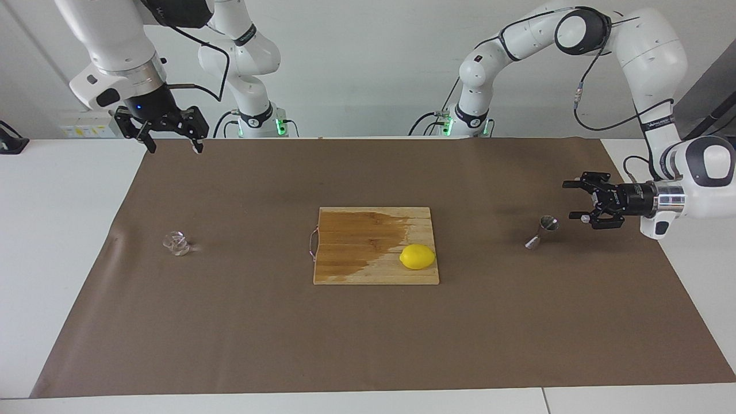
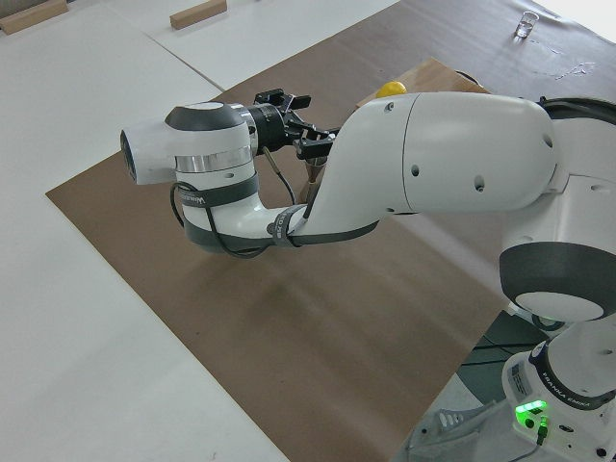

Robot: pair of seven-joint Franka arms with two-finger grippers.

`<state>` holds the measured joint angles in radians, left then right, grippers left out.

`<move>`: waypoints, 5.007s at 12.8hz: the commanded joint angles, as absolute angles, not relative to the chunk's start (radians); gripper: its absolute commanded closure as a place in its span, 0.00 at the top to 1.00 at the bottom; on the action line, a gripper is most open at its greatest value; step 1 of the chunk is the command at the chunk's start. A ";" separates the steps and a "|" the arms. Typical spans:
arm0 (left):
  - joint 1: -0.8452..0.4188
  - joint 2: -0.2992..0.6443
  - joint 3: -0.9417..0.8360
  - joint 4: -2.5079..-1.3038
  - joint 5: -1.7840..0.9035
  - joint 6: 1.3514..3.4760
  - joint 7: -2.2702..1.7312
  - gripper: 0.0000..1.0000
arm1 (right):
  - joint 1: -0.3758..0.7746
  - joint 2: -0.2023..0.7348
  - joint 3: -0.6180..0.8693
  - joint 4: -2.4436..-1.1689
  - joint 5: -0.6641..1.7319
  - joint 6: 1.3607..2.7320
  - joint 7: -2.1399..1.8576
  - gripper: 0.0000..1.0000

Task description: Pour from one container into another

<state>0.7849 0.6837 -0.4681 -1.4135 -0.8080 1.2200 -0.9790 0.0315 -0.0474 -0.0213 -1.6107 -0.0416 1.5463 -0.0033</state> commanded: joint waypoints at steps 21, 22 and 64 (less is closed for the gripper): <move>0.802 0.865 -0.477 -1.422 -0.808 1.347 -0.870 1.00 | 0.018 -0.046 -0.017 -1.603 -0.031 1.526 -0.074 1.00; 0.802 0.867 -0.477 -1.422 -0.805 1.347 -0.870 1.00 | 0.018 -0.046 -0.017 -1.603 -0.031 1.526 -0.074 1.00; 0.810 0.862 -0.468 -1.466 -0.773 1.287 -0.773 0.88 | 0.018 -0.044 -0.018 -1.603 -0.031 1.528 -0.077 1.00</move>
<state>0.8037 0.8685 -0.4694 -1.4627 -0.7850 1.3028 -0.7871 0.0313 -0.0461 -0.0222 -1.6108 -0.0416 1.5446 -0.0452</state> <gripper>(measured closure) 0.053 0.000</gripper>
